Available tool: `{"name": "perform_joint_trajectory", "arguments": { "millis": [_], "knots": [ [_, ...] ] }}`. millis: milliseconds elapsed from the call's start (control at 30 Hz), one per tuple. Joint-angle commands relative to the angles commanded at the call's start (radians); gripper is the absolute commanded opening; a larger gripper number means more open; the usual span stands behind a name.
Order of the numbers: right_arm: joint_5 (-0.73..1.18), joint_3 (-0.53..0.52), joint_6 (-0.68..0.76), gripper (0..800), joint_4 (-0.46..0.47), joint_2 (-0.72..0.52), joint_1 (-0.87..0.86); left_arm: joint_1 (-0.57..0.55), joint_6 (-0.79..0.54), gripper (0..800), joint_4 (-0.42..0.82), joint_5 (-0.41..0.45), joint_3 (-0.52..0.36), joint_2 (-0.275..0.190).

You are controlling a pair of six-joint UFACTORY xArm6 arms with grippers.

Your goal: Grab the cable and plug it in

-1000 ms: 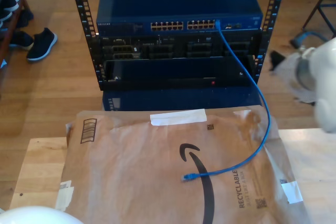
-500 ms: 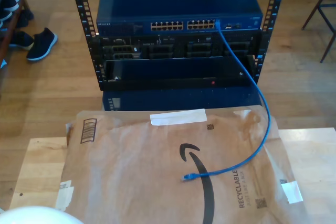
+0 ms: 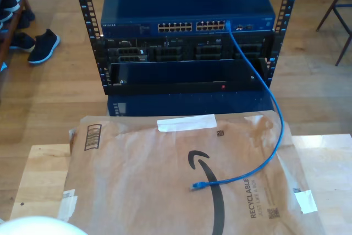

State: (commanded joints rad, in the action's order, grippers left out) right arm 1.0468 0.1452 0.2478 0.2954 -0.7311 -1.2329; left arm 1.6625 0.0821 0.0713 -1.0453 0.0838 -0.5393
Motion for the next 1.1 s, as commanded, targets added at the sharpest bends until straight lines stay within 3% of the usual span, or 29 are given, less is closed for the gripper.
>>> {"name": "perform_joint_trajectory", "arguments": {
  "millis": [100,367,467,1100],
  "knots": [
    [-0.08,-0.068,0.003,796,-0.002,-0.006,-0.04,0.0,-0.002,799,-0.002,0.0,0.0,0.0],
    [-0.181,-0.123,0.005,798,-0.031,0.089,-0.14,0.0,0.0,799,-0.002,0.0,0.0,0.0],
    [-0.19,-0.127,0.002,799,-0.069,0.1,-0.14,0.0,-0.002,799,-0.002,0.0,0.0,0.0],
    [-0.192,-0.127,0.002,799,-0.069,0.098,-0.14,0.0,0.0,799,-0.002,0.0,0.0,0.0]
  ]
}}
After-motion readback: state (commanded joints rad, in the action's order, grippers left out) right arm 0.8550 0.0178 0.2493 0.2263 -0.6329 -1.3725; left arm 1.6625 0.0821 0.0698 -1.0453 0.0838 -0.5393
